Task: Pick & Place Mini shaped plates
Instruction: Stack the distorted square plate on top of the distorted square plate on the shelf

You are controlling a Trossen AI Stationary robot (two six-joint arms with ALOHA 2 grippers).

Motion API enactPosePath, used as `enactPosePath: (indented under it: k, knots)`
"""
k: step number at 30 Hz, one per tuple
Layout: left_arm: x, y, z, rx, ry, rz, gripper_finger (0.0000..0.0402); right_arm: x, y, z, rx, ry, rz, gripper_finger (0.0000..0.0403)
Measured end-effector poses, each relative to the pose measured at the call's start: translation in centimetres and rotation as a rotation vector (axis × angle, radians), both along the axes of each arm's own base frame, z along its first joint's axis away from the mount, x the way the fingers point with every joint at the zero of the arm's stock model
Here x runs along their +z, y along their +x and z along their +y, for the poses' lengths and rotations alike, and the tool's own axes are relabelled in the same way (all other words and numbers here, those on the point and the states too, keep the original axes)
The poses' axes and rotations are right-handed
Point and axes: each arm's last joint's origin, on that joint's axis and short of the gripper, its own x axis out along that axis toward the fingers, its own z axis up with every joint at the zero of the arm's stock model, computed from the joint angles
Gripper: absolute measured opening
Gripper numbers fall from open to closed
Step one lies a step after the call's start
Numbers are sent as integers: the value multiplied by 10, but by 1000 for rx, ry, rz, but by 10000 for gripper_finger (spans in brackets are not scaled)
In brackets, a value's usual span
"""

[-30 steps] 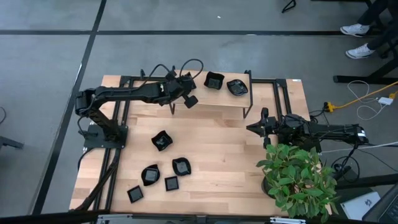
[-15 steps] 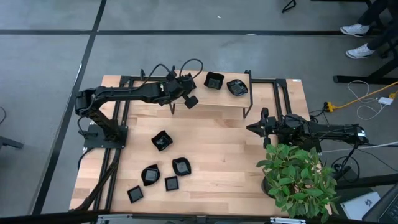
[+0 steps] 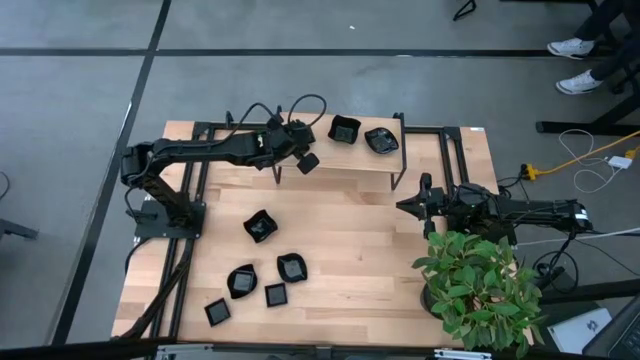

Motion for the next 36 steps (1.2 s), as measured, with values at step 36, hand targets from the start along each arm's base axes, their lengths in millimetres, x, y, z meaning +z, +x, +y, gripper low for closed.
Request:
enactPosePath:
  k: [36]
  knots:
    - [-3, 17, -71, -313, -19, 60, 114, 0, 0, 0, 0, 0, 0, 34]
